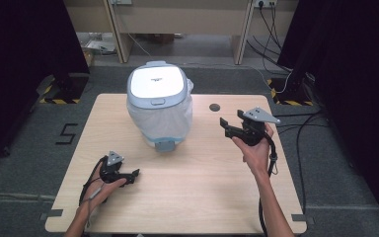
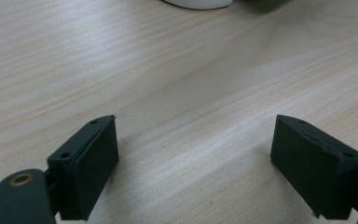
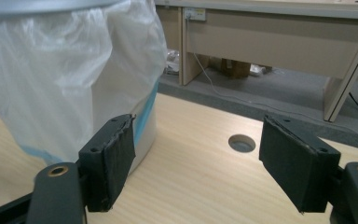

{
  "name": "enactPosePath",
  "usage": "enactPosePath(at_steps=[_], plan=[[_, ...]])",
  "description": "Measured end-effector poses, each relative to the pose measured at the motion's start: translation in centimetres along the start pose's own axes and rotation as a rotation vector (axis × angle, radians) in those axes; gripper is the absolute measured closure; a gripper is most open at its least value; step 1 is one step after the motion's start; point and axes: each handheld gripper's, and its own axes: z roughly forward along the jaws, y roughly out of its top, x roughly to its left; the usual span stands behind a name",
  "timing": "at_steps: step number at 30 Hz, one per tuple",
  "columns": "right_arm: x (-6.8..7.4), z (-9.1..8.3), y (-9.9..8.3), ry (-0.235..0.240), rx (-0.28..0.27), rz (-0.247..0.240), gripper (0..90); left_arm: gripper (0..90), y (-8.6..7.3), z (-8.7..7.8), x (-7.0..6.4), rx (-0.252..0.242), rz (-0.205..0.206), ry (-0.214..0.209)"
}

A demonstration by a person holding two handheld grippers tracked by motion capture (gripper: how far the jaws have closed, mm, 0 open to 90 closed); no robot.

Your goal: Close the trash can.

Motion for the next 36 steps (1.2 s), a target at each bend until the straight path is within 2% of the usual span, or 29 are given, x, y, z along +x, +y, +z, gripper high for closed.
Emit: enactPosePath(at_steps=[10, 16, 19, 36], plan=[[0.6, -1.4, -2.7, 0.016, -0.004, 0.013, 24.7, 14.0, 0.0, 0.0, 0.0, 0.001, 0.0, -0.001], [1.0, -2.1, -4.5, 0.029, -0.023, 0.048, 24.1, 14.0, 0.0, 0.0, 0.0, 0.002, 0.0, -0.001], [1.0, -1.9, -5.7, 0.057, 0.02, 0.041, 24.1, 14.0, 0.0, 0.0, 0.0, 0.003, 0.001, 0.0], [1.1, -1.0, -9.9, 0.061, 0.151, 0.072, 23.5, 14.1, 0.0, 0.0, 0.0, 0.005, 0.003, -0.001]])
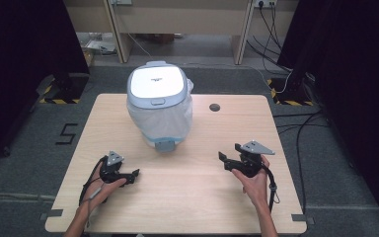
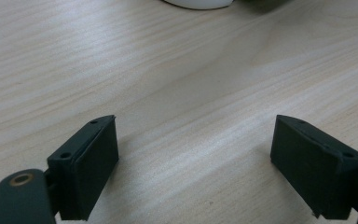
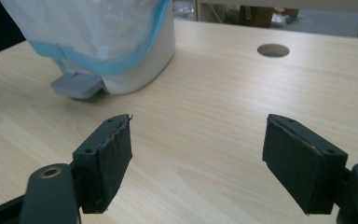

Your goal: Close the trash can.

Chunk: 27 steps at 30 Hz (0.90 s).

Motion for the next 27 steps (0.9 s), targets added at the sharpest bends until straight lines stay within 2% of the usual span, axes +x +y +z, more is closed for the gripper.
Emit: enactPosePath(at_steps=[6, 9, 11, 20, 27], plan=[[0.2, 0.6, -1.5, 0.0, 0.07, -0.005, 21.9, 14.1, 0.0, 0.0, 0.0, -0.001, -0.001, 0.0], [0.5, 0.8, -1.9, -0.032, 0.102, -0.04, 21.1, 14.0, 0.0, 0.0, 0.0, -0.005, -0.003, 0.0], [0.6, 0.9, -2.2, -0.025, 0.113, -0.049, 20.6, 14.1, 0.0, 0.0, 0.0, -0.005, -0.003, 0.0], [0.8, 1.1, -3.7, -0.023, 0.173, -0.032, 18.9, 14.1, 0.0, 0.0, 0.0, -0.007, -0.005, -0.002], [0.4, 0.8, -5.0, -0.048, 0.211, -0.013, 19.0, 14.1, 0.0, 0.0, 0.0, -0.007, -0.005, -0.002]])
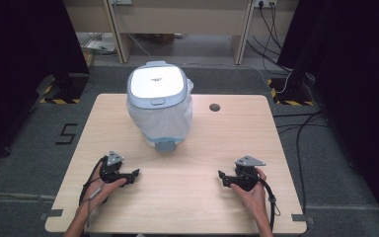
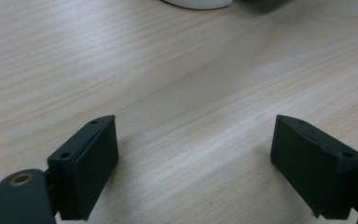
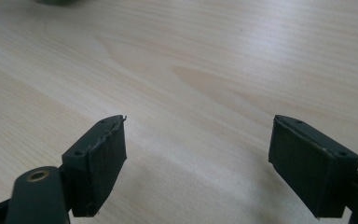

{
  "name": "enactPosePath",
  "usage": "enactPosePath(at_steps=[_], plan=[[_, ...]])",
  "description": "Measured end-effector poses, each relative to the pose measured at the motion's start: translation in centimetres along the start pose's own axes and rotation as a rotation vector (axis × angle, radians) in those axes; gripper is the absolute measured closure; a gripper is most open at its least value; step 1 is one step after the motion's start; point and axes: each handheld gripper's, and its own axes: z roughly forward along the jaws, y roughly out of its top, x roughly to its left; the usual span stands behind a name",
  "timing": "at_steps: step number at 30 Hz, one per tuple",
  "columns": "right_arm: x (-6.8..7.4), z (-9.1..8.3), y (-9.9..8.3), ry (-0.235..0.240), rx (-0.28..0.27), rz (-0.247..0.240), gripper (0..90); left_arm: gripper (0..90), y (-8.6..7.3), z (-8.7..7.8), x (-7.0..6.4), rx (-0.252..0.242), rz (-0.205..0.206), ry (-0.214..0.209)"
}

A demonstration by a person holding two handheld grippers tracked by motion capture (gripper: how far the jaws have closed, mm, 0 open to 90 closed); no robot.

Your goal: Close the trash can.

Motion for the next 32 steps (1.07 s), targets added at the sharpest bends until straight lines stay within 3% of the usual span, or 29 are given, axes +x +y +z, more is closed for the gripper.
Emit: enactPosePath(at_steps=[6, 10, 32], plan=[[-0.07, -0.27, -0.51, -0.013, 0.039, 0.009, 18.3, 14.1, 0.0, -0.01, 0.0, 0.001, 0.001, 0.001], [0.21, -0.23, -0.61, -0.072, 0.064, -0.042, 16.3, 14.1, 0.0, -0.01, 0.0, 0.002, 0.002, 0.002], [0.19, -0.18, -0.61, -0.067, 0.067, -0.042, 14.6, 14.1, 0.0, -0.02, 0.0, 0.003, 0.003, 0.002]])
